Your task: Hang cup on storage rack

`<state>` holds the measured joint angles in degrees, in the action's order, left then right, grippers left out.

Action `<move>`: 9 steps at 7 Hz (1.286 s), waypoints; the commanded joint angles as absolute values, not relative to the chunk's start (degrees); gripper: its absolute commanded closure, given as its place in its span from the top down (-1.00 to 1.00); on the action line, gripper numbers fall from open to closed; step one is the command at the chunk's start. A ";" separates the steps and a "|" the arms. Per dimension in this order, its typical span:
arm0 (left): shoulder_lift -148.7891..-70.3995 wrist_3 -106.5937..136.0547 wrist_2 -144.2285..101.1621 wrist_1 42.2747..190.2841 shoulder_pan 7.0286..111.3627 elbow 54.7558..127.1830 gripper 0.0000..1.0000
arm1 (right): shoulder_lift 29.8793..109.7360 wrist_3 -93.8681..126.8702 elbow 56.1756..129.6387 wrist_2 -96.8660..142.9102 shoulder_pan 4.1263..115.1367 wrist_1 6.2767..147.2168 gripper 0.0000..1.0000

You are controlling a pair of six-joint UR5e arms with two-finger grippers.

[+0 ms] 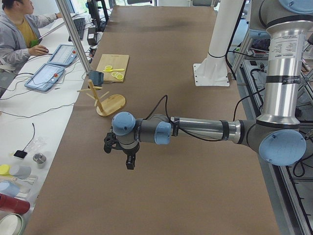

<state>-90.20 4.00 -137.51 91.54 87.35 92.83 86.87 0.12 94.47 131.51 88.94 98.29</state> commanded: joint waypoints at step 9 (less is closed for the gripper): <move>-90.53 4.57 -137.55 91.85 87.01 96.15 0.96 | 86.22 0.79 96.94 134.30 88.86 98.17 1.00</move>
<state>-90.33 4.54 -137.63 91.88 87.05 96.23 86.19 0.78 96.44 133.89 88.86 98.17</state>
